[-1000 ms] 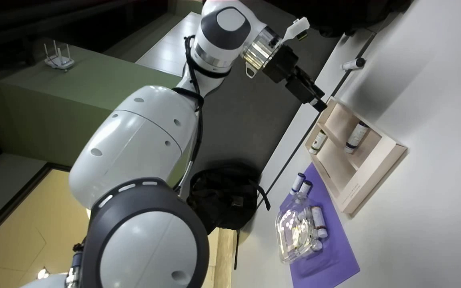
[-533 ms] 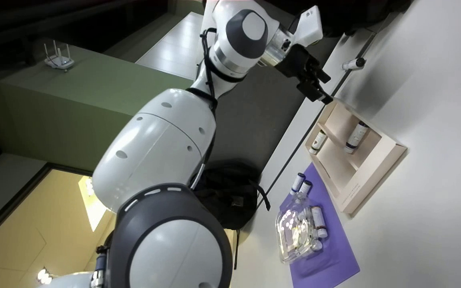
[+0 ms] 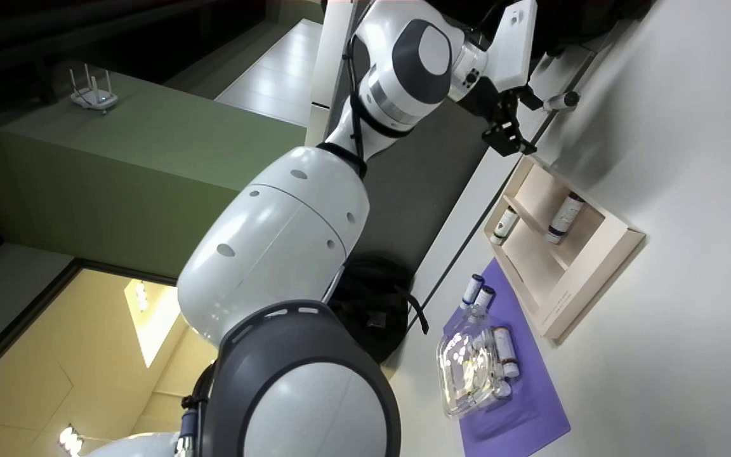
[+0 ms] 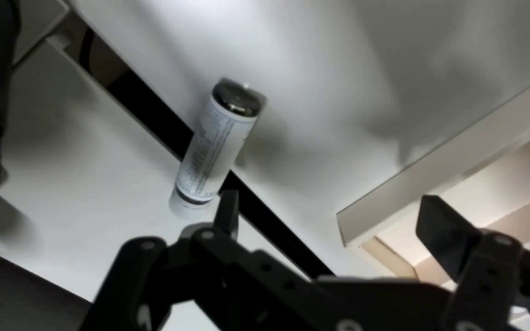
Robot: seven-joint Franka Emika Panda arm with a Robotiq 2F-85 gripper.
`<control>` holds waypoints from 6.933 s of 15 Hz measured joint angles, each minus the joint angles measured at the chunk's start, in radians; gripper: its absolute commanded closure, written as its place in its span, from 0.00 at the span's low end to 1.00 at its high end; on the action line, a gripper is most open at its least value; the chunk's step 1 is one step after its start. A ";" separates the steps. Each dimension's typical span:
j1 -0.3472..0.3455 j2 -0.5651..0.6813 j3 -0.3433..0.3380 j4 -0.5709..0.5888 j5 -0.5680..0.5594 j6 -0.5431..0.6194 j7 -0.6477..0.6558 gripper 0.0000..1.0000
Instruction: Take the bottle from the right of the box and put it in the right compartment of the box
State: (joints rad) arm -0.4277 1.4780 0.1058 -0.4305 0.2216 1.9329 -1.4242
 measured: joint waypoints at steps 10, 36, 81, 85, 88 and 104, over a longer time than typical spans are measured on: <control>-0.012 -0.012 -0.011 0.000 0.001 0.198 0.329 0.00; -0.005 -0.001 -0.042 -0.076 -0.055 0.237 0.340 0.89; 0.039 -0.006 0.033 0.059 -0.061 -0.288 -0.737 0.89; 0.037 -0.003 0.031 0.057 -0.060 -0.297 -0.771 0.89; 0.037 -0.002 0.031 0.050 -0.059 -0.301 -0.780 0.89; 0.037 -0.001 0.028 0.050 -0.054 -0.320 -0.780 0.00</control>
State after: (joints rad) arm -0.3905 1.4771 0.1338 -0.3808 0.1674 1.6132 -2.2039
